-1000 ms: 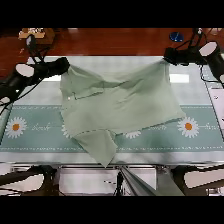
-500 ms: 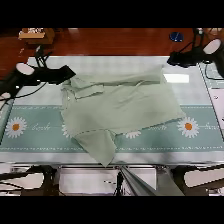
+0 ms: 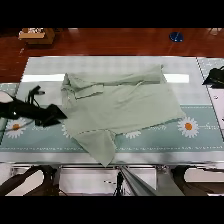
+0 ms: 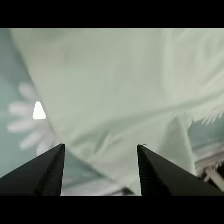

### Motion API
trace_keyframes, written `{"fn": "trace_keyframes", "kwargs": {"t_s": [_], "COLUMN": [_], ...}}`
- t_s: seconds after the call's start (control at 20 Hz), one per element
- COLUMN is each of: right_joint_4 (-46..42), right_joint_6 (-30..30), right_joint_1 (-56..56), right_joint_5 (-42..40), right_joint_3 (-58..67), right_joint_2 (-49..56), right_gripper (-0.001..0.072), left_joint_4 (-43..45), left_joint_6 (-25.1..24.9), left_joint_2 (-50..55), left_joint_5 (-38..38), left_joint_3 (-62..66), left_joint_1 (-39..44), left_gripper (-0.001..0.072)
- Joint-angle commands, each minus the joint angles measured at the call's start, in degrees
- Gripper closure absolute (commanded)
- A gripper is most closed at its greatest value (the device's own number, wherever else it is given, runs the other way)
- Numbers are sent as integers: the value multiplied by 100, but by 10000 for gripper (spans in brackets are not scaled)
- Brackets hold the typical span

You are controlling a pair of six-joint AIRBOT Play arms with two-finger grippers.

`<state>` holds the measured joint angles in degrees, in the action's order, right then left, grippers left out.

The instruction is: Fold the shirts.

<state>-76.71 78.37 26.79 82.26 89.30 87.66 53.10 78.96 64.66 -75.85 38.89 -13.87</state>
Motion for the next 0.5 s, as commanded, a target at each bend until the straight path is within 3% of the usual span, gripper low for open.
{"fn": "trace_keyframes", "kwargs": {"t_s": [0.0, 0.2, 0.45], "right_joint_4": [627, 678, 715], "right_joint_6": [-249, -262, -289], "right_joint_1": [315, 299, 299], "right_joint_5": [417, 232, 201], "right_joint_3": [-380, -409, -409], "right_joint_2": [-37, -37, -37], "right_gripper": [233, 233, 234], "left_joint_4": [-61, -350, -1464], "left_joint_6": [13, 39, 35], "left_joint_2": [-796, -1235, -1226], "left_joint_5": [-216, 157, 1637], "left_joint_3": [-1344, -2061, -2474], "left_joint_1": [-46, -44, 35], "left_gripper": [174, 173, 174]}}
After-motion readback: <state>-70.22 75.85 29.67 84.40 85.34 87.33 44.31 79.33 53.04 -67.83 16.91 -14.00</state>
